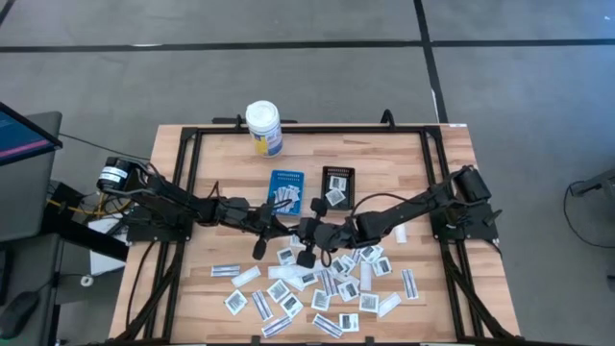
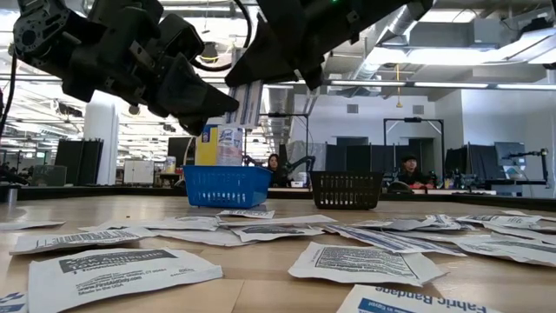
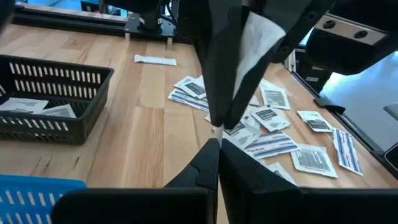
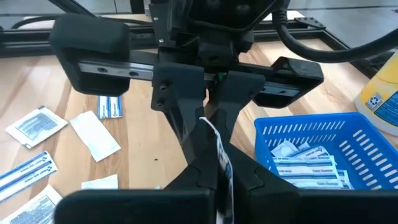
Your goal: Pick & Place First Aid Supplies
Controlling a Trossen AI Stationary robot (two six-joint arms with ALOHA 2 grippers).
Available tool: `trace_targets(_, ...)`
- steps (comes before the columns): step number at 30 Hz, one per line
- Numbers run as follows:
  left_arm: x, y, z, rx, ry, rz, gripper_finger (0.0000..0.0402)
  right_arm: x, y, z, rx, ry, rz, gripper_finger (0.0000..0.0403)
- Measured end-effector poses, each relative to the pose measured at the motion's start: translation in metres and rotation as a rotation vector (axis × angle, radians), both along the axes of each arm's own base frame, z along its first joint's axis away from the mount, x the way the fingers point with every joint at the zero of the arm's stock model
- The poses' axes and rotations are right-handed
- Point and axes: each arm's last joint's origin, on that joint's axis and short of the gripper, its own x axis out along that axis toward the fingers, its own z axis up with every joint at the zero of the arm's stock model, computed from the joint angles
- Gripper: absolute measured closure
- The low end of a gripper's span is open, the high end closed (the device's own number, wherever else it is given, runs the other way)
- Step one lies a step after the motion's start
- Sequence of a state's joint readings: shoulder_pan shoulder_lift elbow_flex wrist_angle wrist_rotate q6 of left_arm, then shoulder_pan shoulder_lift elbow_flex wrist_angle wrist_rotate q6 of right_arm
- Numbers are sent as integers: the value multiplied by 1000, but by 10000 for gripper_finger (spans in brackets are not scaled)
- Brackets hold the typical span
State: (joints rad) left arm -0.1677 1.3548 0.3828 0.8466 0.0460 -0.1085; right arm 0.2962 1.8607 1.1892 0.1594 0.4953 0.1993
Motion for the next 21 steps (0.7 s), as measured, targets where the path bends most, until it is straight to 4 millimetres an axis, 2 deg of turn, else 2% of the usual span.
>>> trace_targets(21,0,0,-1,2,13,0,394,-4,3,3,-28,18,21,401)
